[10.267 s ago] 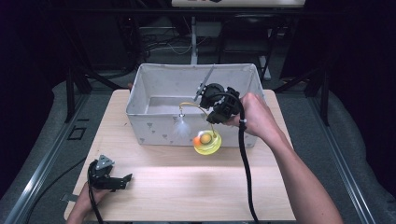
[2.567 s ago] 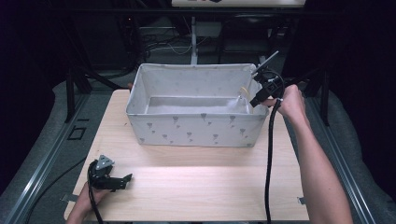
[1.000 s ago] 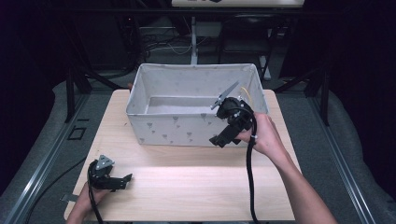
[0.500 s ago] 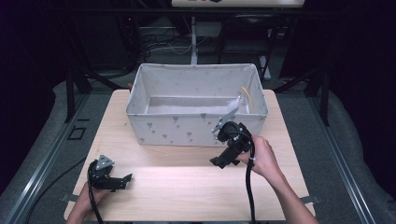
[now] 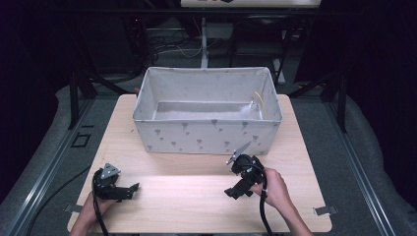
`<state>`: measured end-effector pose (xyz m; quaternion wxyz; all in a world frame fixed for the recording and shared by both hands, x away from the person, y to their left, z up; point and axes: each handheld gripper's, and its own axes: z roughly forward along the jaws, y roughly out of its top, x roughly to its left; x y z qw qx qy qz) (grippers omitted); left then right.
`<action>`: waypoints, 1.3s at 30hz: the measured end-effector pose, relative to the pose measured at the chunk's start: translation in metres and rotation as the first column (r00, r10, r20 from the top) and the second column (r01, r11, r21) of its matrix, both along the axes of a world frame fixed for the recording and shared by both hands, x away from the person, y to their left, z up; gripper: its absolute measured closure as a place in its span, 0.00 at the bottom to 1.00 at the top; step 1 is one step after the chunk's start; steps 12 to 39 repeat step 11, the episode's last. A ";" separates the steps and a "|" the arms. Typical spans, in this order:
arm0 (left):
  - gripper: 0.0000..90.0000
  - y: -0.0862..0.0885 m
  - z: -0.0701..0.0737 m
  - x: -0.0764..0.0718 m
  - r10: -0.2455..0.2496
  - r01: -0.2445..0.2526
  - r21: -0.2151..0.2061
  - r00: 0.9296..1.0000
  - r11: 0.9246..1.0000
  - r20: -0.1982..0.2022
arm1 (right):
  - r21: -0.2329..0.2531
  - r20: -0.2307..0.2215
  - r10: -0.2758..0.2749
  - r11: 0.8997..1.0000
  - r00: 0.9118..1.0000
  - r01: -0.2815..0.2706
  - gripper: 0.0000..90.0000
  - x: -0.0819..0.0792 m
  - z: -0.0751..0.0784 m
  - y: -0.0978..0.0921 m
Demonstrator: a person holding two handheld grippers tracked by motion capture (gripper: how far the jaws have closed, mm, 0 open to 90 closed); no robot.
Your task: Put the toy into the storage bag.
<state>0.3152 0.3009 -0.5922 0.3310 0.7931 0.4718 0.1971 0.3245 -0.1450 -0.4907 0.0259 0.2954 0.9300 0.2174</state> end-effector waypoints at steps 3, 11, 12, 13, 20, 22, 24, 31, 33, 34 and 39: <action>0.00 0.000 0.000 0.000 0.000 0.000 0.000 1.000 1.000 0.000 | 0.003 -0.019 -0.001 1.000 1.000 0.001 0.02 -0.003 -0.013 -0.001; 0.00 0.000 0.000 0.000 0.000 0.000 0.000 1.000 1.000 0.000 | -0.028 -0.030 0.001 1.000 1.000 -0.002 0.05 -0.010 -0.031 0.001; 0.00 0.000 0.000 0.000 0.000 0.000 0.000 1.000 1.000 0.000 | -0.028 -0.030 0.001 1.000 1.000 -0.002 0.05 -0.010 -0.031 0.001; 0.00 0.000 0.000 0.000 0.000 0.000 0.000 1.000 1.000 0.000 | -0.028 -0.030 0.001 1.000 1.000 -0.002 0.05 -0.010 -0.031 0.001; 0.00 0.000 0.000 0.000 0.000 0.000 0.000 1.000 1.000 0.000 | -0.028 -0.030 0.001 1.000 1.000 -0.002 0.05 -0.010 -0.031 0.001; 0.00 0.000 0.000 0.000 0.000 0.000 0.000 1.000 1.000 0.000 | -0.028 -0.030 0.001 1.000 1.000 -0.002 0.05 -0.010 -0.031 0.001; 0.00 0.000 0.000 0.000 0.000 0.000 0.000 1.000 1.000 0.000 | -0.028 -0.030 0.001 1.000 1.000 -0.002 0.05 -0.010 -0.031 0.001; 0.00 0.000 0.000 0.000 0.000 0.000 0.000 1.000 1.000 0.000 | -0.028 -0.030 0.001 1.000 1.000 -0.002 0.05 -0.010 -0.031 0.001; 0.00 0.000 0.000 0.000 0.000 0.000 0.000 1.000 1.000 0.000 | -0.028 -0.030 0.001 1.000 1.000 -0.002 0.05 -0.010 -0.031 0.001; 0.00 0.000 0.000 0.000 0.000 0.000 0.000 1.000 1.000 0.000 | -0.028 -0.030 0.001 1.000 1.000 -0.002 0.05 -0.010 -0.031 0.001; 0.00 0.000 0.000 0.000 0.000 0.000 0.000 1.000 1.000 0.000 | -0.028 -0.030 0.001 1.000 1.000 -0.002 0.05 -0.010 -0.031 0.001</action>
